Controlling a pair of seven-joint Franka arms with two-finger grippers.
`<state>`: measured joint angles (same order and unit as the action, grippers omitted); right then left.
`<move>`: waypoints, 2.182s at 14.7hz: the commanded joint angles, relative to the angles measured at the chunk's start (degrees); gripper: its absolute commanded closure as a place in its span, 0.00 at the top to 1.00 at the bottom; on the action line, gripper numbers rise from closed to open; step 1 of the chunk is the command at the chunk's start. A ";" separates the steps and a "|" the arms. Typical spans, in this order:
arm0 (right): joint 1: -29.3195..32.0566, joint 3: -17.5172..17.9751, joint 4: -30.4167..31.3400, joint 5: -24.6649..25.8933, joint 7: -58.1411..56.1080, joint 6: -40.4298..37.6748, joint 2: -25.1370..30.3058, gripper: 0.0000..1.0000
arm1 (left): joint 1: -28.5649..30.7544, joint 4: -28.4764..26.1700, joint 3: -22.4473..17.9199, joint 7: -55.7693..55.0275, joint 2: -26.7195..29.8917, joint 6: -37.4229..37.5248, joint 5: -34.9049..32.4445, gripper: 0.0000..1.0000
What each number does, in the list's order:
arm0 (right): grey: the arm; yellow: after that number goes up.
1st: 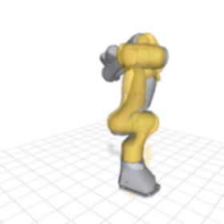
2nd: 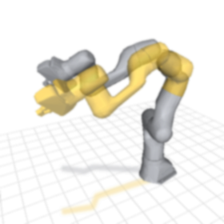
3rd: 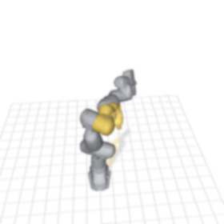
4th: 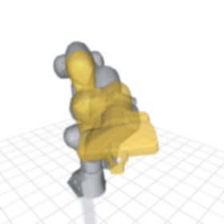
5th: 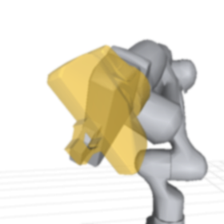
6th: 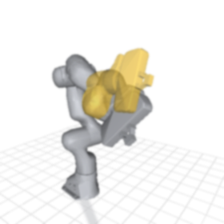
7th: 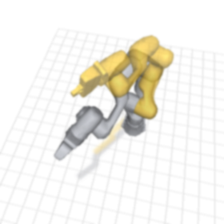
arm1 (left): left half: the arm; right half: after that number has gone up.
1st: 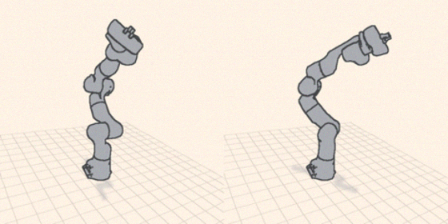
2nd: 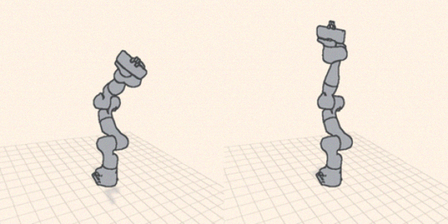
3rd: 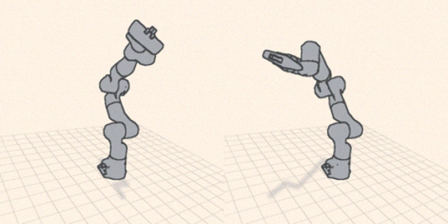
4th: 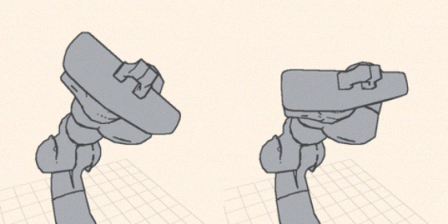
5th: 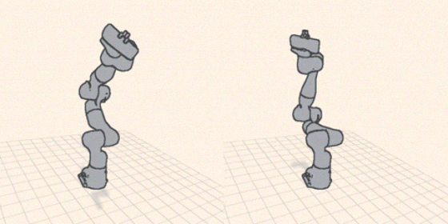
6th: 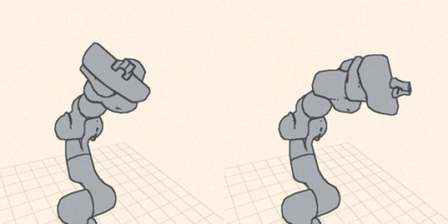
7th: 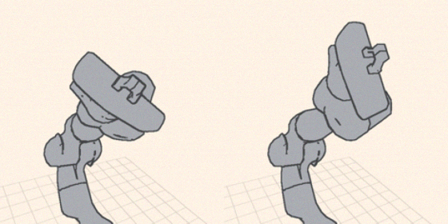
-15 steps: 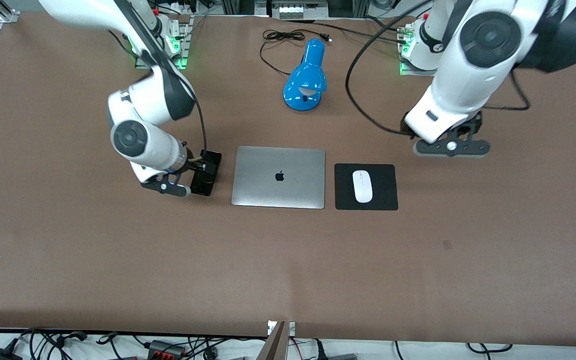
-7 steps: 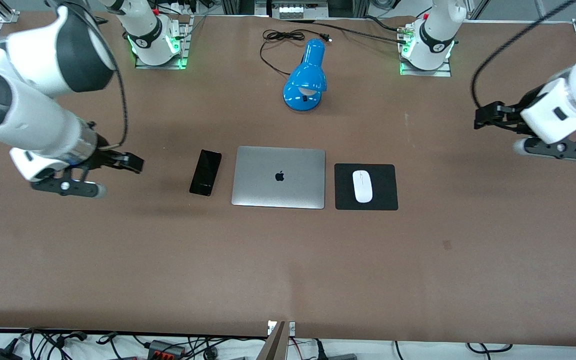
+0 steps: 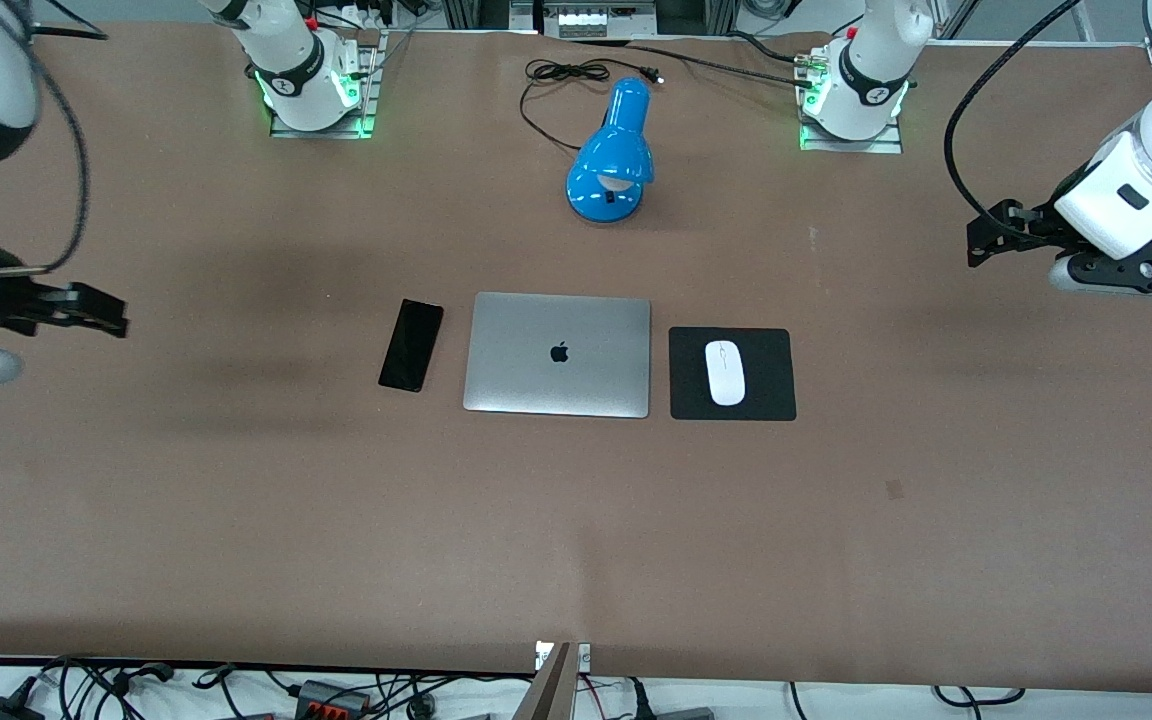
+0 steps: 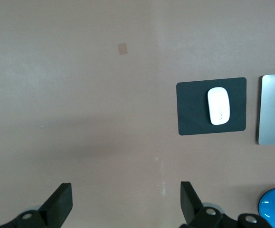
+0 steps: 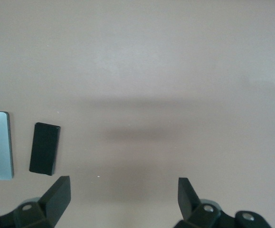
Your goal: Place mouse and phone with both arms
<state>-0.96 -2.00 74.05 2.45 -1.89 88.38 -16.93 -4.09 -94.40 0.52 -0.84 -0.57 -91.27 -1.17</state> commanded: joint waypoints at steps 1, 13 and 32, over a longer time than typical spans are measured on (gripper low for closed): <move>-0.02 -2.31 -0.49 -2.71 -3.81 -0.22 0.49 1.00 | 0.58 -2.02 -0.17 0.93 1.80 -1.46 -0.94 1.00; 0.25 -2.04 24.30 -2.10 -2.85 10.33 18.77 1.00 | 0.93 -1.58 -0.08 0.93 1.53 -1.11 -0.85 1.00; 1.83 -1.78 22.19 -2.63 -2.76 8.48 17.98 1.00 | 1.63 -0.35 1.15 0.93 0.48 -1.02 -0.76 1.00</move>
<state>-0.42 -4.58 96.39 0.19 -4.78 97.02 0.74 -3.05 -94.73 1.30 -0.76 -0.34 -91.97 -1.24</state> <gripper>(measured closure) 0.000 0.000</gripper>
